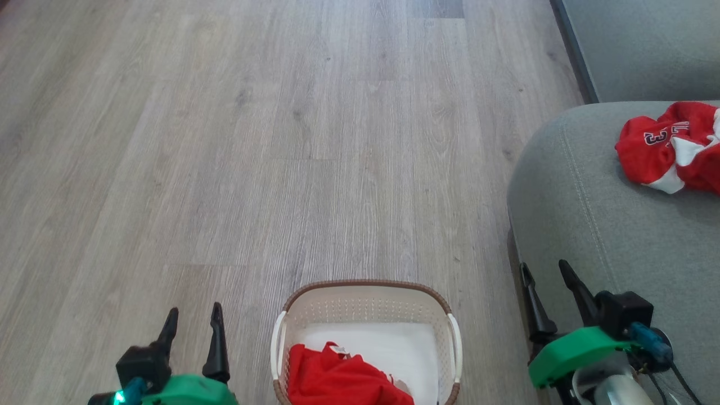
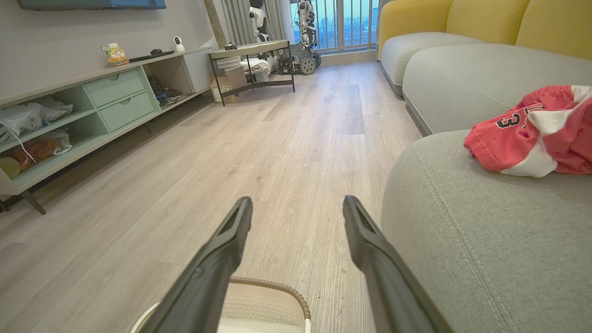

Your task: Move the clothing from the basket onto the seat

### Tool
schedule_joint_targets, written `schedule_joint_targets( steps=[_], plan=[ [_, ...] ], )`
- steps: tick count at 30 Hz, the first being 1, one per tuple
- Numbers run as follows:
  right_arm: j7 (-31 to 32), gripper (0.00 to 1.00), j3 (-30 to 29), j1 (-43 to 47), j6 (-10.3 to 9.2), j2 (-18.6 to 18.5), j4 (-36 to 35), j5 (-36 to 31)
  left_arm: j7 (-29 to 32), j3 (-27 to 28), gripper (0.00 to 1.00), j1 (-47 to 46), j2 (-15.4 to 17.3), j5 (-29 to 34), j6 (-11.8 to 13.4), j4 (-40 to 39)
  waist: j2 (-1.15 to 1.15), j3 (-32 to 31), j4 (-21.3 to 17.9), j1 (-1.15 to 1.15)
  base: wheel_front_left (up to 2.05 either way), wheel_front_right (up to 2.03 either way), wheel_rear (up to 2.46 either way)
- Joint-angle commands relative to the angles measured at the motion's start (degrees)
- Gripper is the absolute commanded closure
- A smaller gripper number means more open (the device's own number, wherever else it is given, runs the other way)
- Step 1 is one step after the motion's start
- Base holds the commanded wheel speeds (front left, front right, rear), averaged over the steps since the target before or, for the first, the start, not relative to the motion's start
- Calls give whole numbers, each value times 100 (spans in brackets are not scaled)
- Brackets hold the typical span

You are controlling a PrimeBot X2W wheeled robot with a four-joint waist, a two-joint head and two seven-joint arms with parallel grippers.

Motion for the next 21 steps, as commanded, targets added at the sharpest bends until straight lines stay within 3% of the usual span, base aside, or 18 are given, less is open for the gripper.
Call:
schedule_joint_targets(
  steps=[1, 21],
  plan=[
    [-5, 0, 162, -149, -2, 19, -168, 28, -72, 217, 0, -173, -5, 68, -33, -143, 0, -13, 0, 1, 0, 0, 0],
    [-24, 0, 95, -80, -2, 19, -169, 43, -72, 266, 0, -137, -76, 216, -180, -60, 0, -64, -26, 1, 0, 0, 0]
  ],
)
